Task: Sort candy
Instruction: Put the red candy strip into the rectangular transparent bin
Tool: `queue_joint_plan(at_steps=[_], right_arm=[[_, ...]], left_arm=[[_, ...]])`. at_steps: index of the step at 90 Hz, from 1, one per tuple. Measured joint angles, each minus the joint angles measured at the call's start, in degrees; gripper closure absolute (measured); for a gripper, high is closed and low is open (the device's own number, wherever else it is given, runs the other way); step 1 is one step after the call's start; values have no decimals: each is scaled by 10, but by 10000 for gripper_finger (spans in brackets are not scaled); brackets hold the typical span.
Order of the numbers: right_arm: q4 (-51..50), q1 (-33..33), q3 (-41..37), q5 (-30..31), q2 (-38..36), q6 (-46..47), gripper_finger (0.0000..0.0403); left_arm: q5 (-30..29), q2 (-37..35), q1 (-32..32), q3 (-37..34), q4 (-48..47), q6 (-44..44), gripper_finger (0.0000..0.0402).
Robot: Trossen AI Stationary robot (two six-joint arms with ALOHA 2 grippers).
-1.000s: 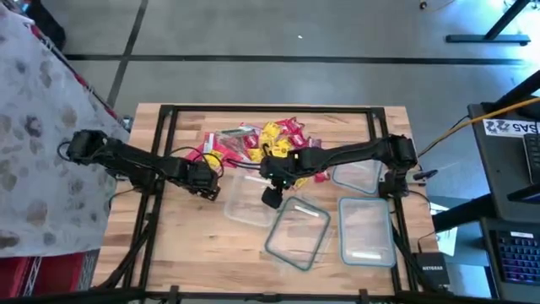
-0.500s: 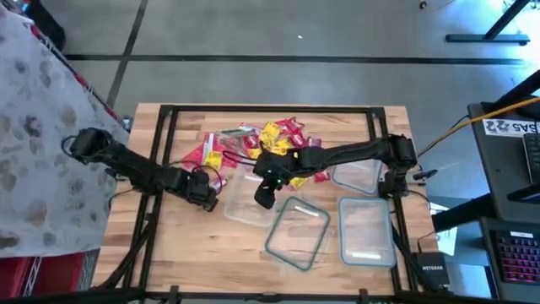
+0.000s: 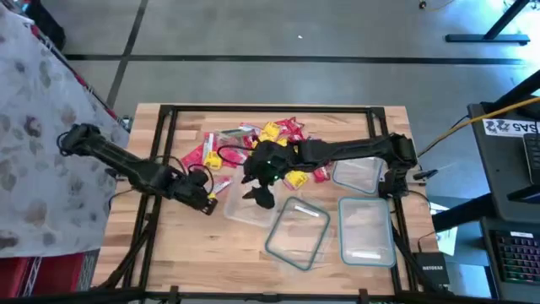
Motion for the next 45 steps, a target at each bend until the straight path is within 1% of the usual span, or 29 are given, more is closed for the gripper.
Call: queue_joint_plan(at_steps=[9,24,30,45], right_arm=[[17,2,9,11,0,-58,162],[21,13,8,85,1,-174,162],[28,18,8,96,1,-212,162],[31,22,8,85,22,-218,162]], left_arm=[[-24,-32,1,0,-1,-11,401],[-39,-71,1,0,4,-17,401],[-38,-81,1,0,12,-17,401],[-23,-86,1,0,85,-10,401]])
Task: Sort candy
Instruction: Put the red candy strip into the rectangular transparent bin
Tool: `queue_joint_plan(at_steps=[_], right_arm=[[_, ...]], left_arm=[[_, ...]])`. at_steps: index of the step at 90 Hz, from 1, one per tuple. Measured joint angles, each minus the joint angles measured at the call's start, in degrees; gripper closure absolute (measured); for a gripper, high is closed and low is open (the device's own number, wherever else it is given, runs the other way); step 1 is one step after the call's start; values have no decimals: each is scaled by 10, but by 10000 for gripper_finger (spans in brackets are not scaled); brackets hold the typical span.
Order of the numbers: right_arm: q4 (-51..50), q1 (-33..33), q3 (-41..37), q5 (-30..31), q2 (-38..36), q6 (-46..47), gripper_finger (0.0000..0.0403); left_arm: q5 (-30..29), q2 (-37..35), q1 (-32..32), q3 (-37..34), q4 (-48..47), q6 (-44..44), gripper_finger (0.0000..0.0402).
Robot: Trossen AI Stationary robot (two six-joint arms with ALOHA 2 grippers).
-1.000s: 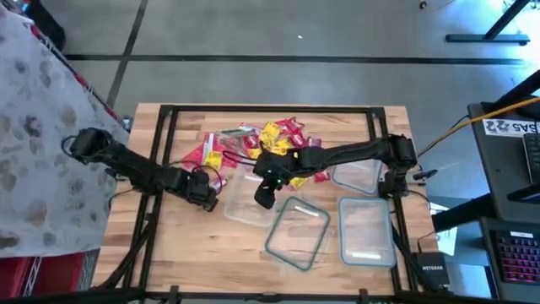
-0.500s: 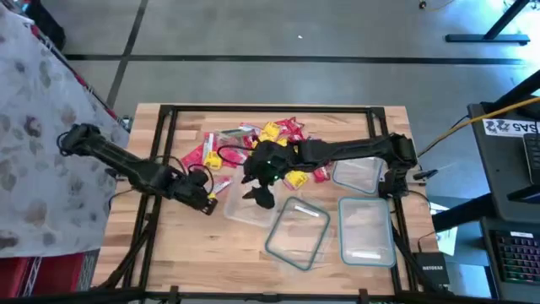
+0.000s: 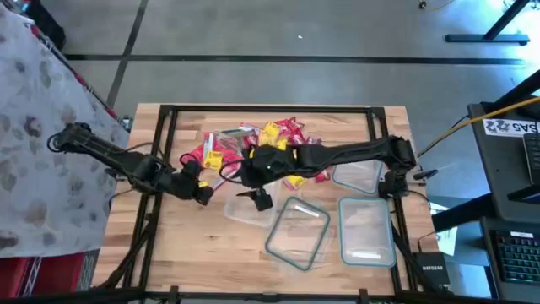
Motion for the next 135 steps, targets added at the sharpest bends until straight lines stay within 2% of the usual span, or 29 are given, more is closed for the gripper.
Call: queue_joint_plan(at_steps=[12,24,33,49,72,87,104,122,135], right_arm=[[20,8,0,3,22,-25,162],[27,10,-1,18,30,-19,166],[23,7,0,46,30,-15,186],[-12,0,0,51,43,-3,229],[-3,0,0,46,45,13,271],[-6,-1,0,46,45,13,318],[-19,-1,0,40,45,23,394],[-61,-1,0,23,45,61,401],[-129,-8,16,-9,45,61,402]], left_arm=[[2,9,0,0,51,14,401],[3,13,4,0,53,14,401],[4,14,5,0,56,11,401],[4,16,5,0,70,10,401],[0,18,5,0,68,13,401],[-16,17,5,0,67,17,401],[-24,17,5,0,67,29,401],[-61,17,5,0,64,11,397],[-62,15,17,0,63,6,361]])
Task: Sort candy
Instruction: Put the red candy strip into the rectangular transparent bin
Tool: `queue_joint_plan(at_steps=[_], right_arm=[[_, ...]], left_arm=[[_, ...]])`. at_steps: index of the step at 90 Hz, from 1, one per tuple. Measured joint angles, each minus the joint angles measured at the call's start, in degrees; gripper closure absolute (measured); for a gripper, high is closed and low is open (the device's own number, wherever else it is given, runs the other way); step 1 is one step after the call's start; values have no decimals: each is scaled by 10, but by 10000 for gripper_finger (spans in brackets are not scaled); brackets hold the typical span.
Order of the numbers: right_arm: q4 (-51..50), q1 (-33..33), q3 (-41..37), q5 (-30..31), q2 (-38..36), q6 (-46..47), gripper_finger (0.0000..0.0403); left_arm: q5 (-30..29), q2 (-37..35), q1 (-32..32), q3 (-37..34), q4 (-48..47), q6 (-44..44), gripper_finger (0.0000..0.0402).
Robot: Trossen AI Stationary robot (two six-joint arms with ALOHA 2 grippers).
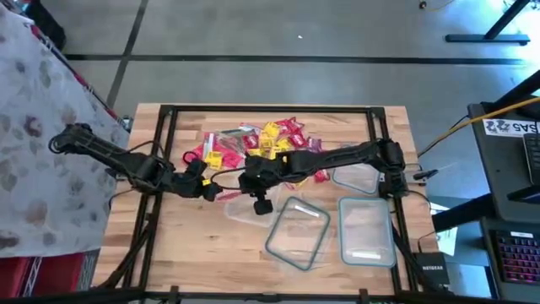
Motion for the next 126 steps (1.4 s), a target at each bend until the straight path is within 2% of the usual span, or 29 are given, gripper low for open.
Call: queue_joint_plan(at_steps=[14,20,29,33,55,69,74,92,105,109,119,126], right_arm=[[-121,-23,43,-52,-1,-6,402],[-167,-41,53,-93,-1,-13,402],[-213,-67,56,-201,4,-99,402],[-236,-74,56,-218,8,-149,402],[-217,-63,55,-177,51,-266,402],[-205,-38,55,-51,67,-327,387],[-189,-31,55,-30,67,-326,374],[-163,-31,55,-16,66,-267,281],[-200,-35,74,70,67,-197,210],[-218,-39,87,61,67,-158,195],[-241,-39,111,-5,56,-66,181],[-232,-36,120,-16,45,-24,179]], left_arm=[[11,-1,13,0,-4,21,309],[12,-2,17,0,-7,26,292],[12,-2,18,0,-16,26,276],[12,-2,18,0,-16,26,272],[22,-2,17,0,-20,-15,259],[37,-2,25,0,-37,-36,247],[42,-2,32,0,-45,-38,241],[42,-2,67,0,-71,-32,213],[43,-2,101,0,-119,1,198],[42,-2,113,0,-156,6,195],[35,-2,156,0,-268,-4,188],[11,-2,191,-12,-324,-2,185]])
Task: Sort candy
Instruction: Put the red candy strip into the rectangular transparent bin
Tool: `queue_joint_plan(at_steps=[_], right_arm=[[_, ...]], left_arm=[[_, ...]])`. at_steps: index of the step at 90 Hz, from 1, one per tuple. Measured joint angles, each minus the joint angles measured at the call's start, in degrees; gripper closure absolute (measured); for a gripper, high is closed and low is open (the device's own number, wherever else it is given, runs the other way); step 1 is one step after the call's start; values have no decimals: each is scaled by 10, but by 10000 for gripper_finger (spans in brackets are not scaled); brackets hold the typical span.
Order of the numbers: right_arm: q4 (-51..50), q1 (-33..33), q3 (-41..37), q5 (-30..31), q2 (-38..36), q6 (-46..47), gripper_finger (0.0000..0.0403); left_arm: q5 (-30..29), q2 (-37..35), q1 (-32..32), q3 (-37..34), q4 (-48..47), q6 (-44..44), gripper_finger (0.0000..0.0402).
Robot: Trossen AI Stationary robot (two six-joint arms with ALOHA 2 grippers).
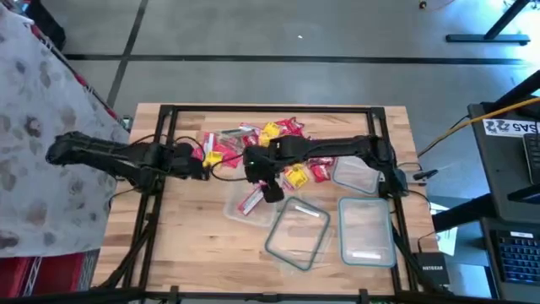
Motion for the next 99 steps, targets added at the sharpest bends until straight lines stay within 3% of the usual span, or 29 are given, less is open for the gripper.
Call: queue_joint_plan(at_steps=[10,27,48,70,99], right_arm=[[47,6,3,-4,-11,56,178],[122,20,3,-30,-13,129,178],[142,56,3,-45,-12,154,178],[111,58,3,-39,-12,184,178],[86,61,3,-51,-12,215,178]], left_arm=[[12,1,54,-51,5,39,183],[37,7,161,-128,129,149,182],[31,17,267,-146,157,267,182],[26,72,333,-146,250,384,182],[64,202,350,-140,278,422,182]])
